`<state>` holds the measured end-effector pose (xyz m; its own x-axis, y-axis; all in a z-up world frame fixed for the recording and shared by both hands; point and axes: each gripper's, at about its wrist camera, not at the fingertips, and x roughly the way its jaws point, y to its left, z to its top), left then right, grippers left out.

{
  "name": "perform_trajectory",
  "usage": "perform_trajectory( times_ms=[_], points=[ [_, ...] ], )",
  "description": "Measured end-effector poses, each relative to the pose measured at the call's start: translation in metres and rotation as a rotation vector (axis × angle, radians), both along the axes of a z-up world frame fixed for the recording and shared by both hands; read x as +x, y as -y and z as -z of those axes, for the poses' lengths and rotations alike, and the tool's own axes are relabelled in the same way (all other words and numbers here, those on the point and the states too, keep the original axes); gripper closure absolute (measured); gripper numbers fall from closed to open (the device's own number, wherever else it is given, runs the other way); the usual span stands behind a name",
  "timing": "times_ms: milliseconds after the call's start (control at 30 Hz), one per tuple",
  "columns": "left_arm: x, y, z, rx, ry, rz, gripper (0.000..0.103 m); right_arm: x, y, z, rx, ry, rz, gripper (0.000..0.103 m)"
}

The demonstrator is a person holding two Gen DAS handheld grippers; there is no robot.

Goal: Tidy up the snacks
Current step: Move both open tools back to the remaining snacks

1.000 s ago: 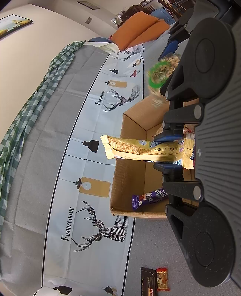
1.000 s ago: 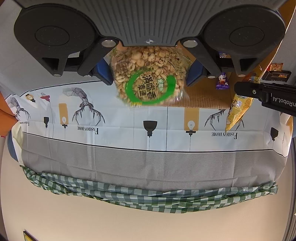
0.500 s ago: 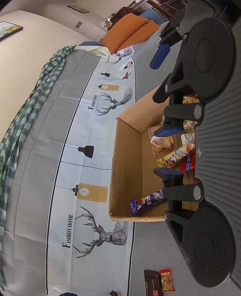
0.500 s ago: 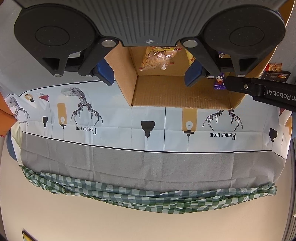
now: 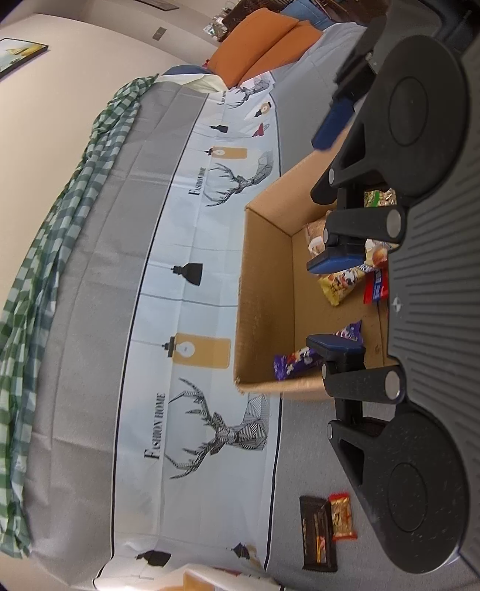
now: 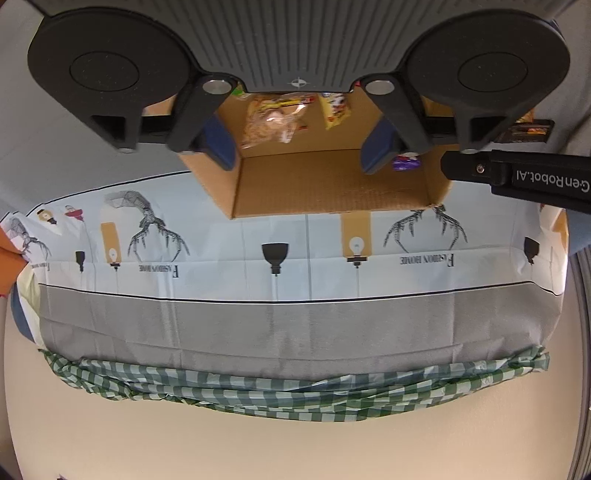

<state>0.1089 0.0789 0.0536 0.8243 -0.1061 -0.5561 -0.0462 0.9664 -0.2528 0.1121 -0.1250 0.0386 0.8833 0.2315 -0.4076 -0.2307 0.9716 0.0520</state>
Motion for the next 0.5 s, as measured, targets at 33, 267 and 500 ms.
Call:
perform_trajectory(
  times_ms=[33, 267, 500],
  points=[
    [-0.004, -0.007, -0.004, -0.005, 0.012, -0.009, 0.065, -0.002, -0.005, 0.0, 0.012, 0.0, -0.009, 0.055],
    [-0.025, -0.076, -0.062, 0.006, 0.164, -0.104, 0.09, -0.025, -0.061, -0.005, 0.053, 0.047, -0.145, 0.069],
    [-0.013, -0.136, -0.015, 0.078, 0.055, -0.169, 0.09, -0.052, -0.116, -0.003, 0.02, 0.095, -0.308, 0.069]
  ],
)
